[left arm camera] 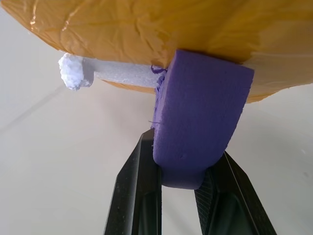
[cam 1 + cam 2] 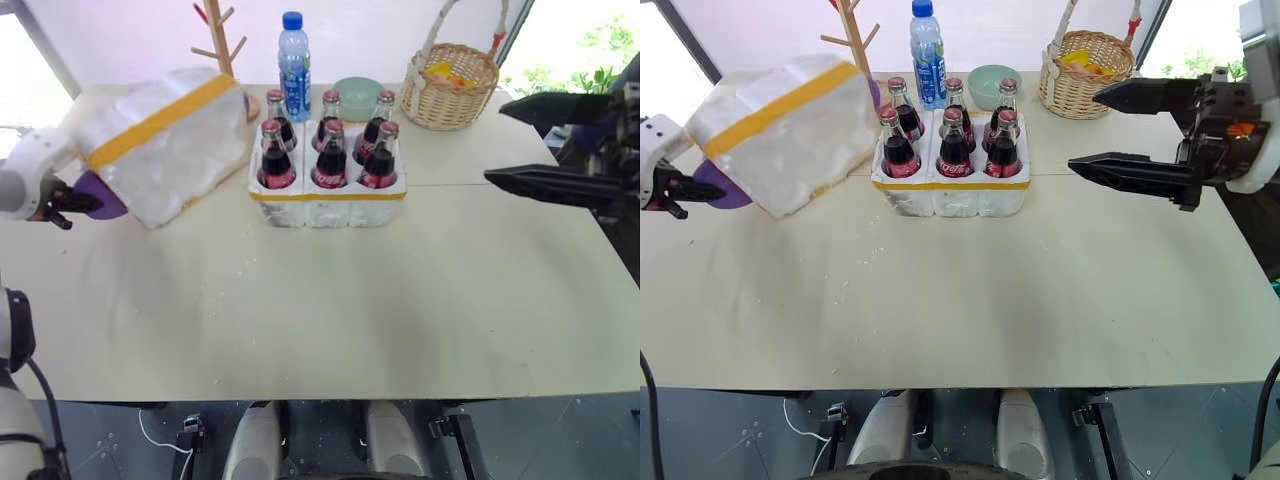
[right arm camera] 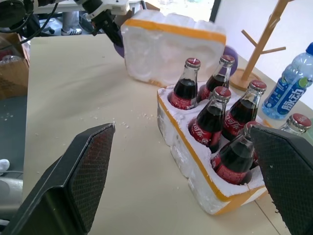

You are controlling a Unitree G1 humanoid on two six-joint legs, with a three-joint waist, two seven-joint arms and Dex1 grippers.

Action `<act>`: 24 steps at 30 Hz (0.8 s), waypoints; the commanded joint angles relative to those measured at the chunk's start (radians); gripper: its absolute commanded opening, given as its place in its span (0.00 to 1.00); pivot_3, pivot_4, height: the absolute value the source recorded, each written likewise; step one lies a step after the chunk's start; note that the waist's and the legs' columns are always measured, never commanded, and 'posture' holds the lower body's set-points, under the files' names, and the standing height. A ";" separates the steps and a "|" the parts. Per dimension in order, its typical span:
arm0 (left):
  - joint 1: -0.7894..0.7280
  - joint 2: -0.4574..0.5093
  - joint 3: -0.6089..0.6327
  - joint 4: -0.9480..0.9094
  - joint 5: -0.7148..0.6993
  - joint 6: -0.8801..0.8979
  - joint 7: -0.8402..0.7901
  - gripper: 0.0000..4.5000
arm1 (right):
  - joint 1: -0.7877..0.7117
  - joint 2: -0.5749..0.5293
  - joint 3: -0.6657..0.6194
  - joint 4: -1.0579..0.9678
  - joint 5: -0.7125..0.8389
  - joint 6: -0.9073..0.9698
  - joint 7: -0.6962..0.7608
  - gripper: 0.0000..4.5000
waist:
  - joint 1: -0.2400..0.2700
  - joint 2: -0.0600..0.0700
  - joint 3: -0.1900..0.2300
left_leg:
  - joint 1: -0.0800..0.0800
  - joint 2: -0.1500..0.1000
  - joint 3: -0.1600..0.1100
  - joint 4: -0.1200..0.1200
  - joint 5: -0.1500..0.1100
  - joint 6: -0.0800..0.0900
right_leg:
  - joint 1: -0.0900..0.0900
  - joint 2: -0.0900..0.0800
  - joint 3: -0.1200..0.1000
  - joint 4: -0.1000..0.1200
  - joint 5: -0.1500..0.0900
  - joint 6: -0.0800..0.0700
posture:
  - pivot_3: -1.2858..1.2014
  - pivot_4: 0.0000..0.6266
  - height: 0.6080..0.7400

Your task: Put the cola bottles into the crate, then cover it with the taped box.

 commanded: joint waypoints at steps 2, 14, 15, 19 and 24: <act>-0.037 -0.010 0.125 -0.089 -0.079 -0.143 0.123 0.12 | 0.061 -0.050 -0.032 0.007 -0.005 0.007 0.030 1.00 | 0.003 -0.001 0.000 | 0.000 0.000 0.000 0.000 0.000 0.000 | 0.000 0.000 0.000 0.000 0.000 0.000 | 0.52 0.24 1.00; 0.000 -0.183 0.026 -0.343 0.159 -0.696 0.584 0.12 | 0.199 -0.005 -0.116 -0.086 0.043 0.015 -0.069 1.00 | 0.003 -0.002 0.000 | 0.002 -0.001 -0.001 0.002 0.000 0.000 | 0.004 0.000 0.000 0.000 0.003 0.004 | 0.52 0.24 1.00; -0.011 -0.193 -0.002 -0.324 0.204 -0.724 0.631 0.12 | 0.203 -0.001 -0.119 -0.092 0.047 0.016 -0.078 1.00 | 0.003 -0.002 0.000 | 0.002 -0.001 -0.001 0.002 0.000 0.000 | 0.004 0.000 0.000 0.000 0.003 0.005 | 0.52 0.24 1.00; -0.055 -0.245 -0.098 -0.250 0.347 -0.789 0.809 0.12 | 0.226 0.010 -0.137 -0.110 0.059 0.023 -0.116 1.00 | 0.002 -0.002 0.000 | 0.002 -0.001 -0.001 0.002 0.000 0.000 | 0.004 0.000 0.000 0.000 0.003 0.005 | 0.52 0.24 1.00; -0.084 -0.296 -0.167 -0.182 0.447 -0.810 0.949 0.12 | 0.296 0.005 -0.183 -0.133 0.063 0.028 -0.134 1.00 | 0.003 -0.002 0.000 | 0.002 -0.001 -0.001 0.002 0.000 0.000 | 0.004 0.000 0.000 -0.001 0.003 0.005 | 0.52 0.24 1.00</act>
